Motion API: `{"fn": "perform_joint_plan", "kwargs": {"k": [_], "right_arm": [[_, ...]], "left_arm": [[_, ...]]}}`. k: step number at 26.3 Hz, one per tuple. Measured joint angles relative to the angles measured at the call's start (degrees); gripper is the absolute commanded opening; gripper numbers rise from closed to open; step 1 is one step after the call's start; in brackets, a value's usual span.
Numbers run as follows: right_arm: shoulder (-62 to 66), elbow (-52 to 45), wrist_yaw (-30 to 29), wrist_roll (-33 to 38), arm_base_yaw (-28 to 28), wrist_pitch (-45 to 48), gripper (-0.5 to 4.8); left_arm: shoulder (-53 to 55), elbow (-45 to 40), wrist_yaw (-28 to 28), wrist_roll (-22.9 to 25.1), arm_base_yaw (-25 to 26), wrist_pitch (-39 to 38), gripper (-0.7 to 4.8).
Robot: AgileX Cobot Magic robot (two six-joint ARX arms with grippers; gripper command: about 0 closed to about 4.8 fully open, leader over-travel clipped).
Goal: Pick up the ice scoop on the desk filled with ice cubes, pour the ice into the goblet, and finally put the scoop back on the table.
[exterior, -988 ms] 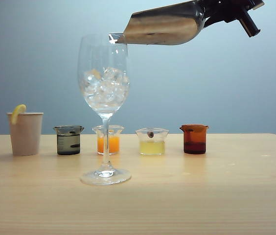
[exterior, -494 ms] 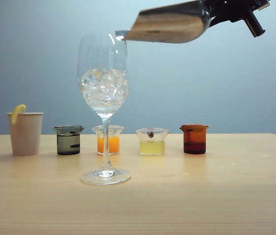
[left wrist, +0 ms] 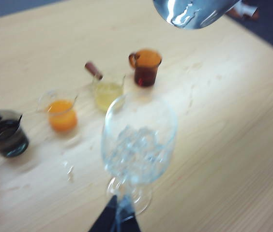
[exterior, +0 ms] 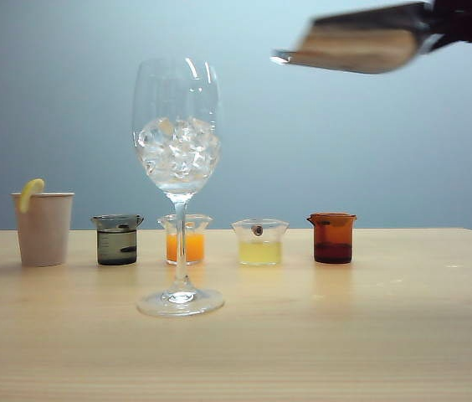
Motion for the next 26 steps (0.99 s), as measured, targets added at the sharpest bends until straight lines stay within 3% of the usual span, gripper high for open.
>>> {"fn": "perform_joint_plan", "kwargs": {"k": [5,9,17,26], "right_arm": [[3.2,-1.3,-4.3,-3.1,-12.9,2.3,-0.09],[7.1,-1.4,-6.9,-3.4,-17.8,6.5,-0.09],[17.7,-1.3,-8.1,-4.9,-22.9,18.2,-0.09],[29.4,-1.3,-8.3,-6.5,-24.0,28.6,-0.09]], "left_arm": [[4.1,7.1,0.2,-0.6,-1.8,1.4,-0.05],[8.0,11.6,0.4,-0.5,-3.1,0.9,-0.05],[11.8,14.9,1.6,-0.4,-3.8,3.6,-0.05],[15.8,15.5,3.8,-0.4,-3.8,5.0,-0.05]]}}
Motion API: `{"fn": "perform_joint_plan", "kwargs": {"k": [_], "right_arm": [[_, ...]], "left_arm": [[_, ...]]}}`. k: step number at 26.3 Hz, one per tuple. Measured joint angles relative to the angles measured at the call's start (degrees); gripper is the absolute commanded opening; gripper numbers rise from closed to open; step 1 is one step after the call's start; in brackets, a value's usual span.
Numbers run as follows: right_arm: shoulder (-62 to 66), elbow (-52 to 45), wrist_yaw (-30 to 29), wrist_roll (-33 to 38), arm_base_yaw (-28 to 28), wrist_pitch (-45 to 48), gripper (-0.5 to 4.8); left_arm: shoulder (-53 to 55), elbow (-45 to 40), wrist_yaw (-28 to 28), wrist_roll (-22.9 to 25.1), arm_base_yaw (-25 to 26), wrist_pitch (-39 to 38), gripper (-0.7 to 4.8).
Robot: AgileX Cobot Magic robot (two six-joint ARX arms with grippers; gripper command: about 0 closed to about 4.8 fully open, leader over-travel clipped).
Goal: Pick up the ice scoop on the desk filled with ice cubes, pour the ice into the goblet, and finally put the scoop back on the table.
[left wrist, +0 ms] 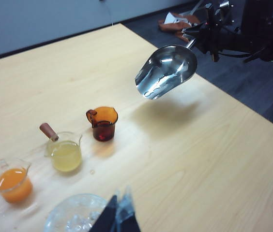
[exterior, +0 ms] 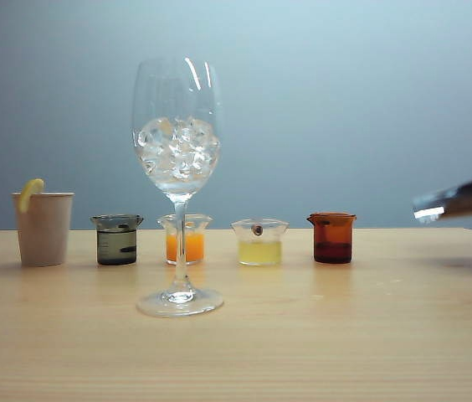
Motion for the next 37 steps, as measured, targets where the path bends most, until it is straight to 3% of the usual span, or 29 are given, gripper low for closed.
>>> {"fn": "perform_joint_plan", "kwargs": {"k": [3,14,15,17,20,31,37], "right_arm": [[5.5,0.0,0.8,-0.5,-0.9,5.0,-0.09],[10.8,0.5,2.4,-0.6,-2.0,7.3,0.03],[11.0,0.5,2.5,-0.4,-2.0,7.5,1.17],[11.0,0.5,3.0,-1.6,-2.0,7.6,2.54],[11.6,0.2,2.7,-2.7,-1.8,7.5,3.37],[10.3,0.0,-5.9,-2.7,-3.3,7.8,3.28],[5.8,-5.0,-6.7,-4.2,-7.5,6.6,3.04]], "left_arm": [[2.0,0.0,0.2,0.0,0.0,0.0,-0.05],[3.2,0.0,0.1,2.2,0.0,0.4,-0.05],[3.5,0.0,0.1,2.4,0.0,0.4,-0.05],[3.6,0.0,0.0,2.4,0.0,0.3,-0.05],[3.6,0.0,0.0,2.4,0.0,0.3,-0.05],[3.5,0.0,0.0,2.4,0.0,-0.7,-0.05],[3.3,0.0,0.0,2.4,0.0,-2.4,-0.05]]}}
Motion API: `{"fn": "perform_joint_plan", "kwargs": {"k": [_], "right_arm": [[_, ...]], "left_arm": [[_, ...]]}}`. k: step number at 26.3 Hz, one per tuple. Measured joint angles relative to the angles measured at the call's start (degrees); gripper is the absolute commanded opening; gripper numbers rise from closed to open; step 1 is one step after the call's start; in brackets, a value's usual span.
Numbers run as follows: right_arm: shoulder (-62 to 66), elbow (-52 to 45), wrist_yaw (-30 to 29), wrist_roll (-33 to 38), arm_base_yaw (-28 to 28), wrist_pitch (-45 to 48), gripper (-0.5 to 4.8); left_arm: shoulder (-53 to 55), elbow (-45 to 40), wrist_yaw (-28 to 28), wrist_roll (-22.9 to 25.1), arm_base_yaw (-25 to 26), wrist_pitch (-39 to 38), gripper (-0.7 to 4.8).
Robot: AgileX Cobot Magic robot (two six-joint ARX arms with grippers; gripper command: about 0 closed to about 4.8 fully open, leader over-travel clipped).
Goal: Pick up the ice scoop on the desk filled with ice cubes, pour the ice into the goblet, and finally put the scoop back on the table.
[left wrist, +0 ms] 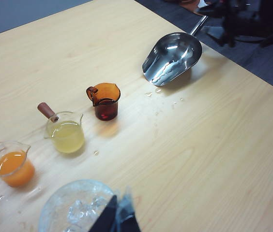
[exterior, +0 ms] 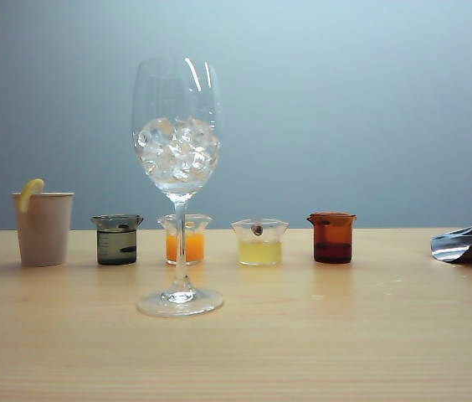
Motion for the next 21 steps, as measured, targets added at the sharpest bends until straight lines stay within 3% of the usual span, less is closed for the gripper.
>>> {"fn": "perform_joint_plan", "kwargs": {"k": [5,7,10,12,16,21], "right_arm": [[-8.4,-7.5,-1.4,-2.8,-6.0,-0.7,3.03],[-11.6,-9.9,-2.4,-3.1,-6.8,-0.8,2.74],[-15.5,-12.1,-3.4,-3.4,-6.8,-0.7,0.62],[-18.6,-13.7,-4.7,-4.3,-6.7,-0.8,-0.09],[-28.4,-17.3,-5.8,-6.1,-3.8,-1.9,-0.09],[-39.8,-17.8,-4.0,-11.1,2.4,-11.9,-0.09]], "left_arm": [[-0.8,0.0,0.0,0.0,0.0,-0.6,-0.05],[-1.4,0.0,0.0,0.0,0.0,-0.6,-0.05],[-3.0,0.0,0.0,0.0,0.0,-0.6,-0.05],[-4.2,0.0,0.0,0.0,0.0,-0.7,-0.05],[-8.6,0.0,0.0,0.1,0.0,-4.8,-0.05],[-13.6,-0.1,-0.9,2.4,0.0,-8.1,-0.05]]}}
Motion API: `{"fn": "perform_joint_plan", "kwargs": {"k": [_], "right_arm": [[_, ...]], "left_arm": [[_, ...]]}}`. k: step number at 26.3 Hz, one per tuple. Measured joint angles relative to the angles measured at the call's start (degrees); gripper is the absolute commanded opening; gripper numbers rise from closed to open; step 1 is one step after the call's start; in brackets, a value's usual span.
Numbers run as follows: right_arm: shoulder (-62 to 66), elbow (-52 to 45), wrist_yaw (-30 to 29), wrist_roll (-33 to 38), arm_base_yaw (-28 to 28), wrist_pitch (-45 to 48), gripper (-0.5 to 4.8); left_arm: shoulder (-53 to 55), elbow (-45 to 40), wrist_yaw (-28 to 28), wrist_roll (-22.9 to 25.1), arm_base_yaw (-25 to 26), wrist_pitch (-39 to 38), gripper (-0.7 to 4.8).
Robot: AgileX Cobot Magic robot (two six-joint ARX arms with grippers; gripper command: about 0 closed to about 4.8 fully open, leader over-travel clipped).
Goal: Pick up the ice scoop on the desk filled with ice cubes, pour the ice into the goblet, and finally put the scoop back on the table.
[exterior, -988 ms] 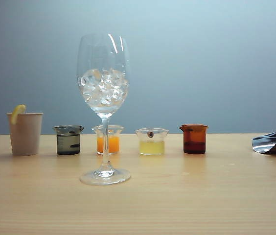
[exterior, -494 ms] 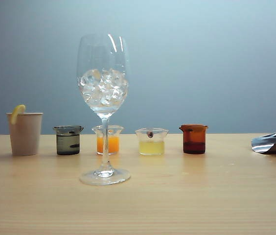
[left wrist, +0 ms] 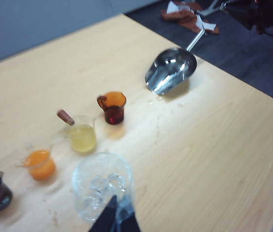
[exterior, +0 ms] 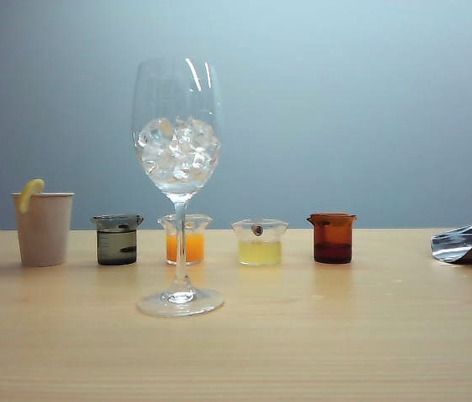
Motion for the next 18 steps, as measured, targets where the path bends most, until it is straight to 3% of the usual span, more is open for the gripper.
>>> {"fn": "perform_joint_plan", "kwargs": {"k": [8,10,18], "right_arm": [[-16.4,0.0,7.4,-11.5,15.4,-15.2,-0.09],[-23.4,0.0,13.6,-18.1,23.8,-22.8,-0.09],[-33.6,-0.3,28.7,-27.2,42.9,-29.9,-0.09]], "left_arm": [[-9.6,-2.3,-0.9,0.3,0.0,-1.0,-0.05],[-15.5,-5.4,-1.3,0.1,0.0,-1.1,-0.05],[-28.2,-16.6,-1.7,0.0,0.0,4.2,-0.05]]}}
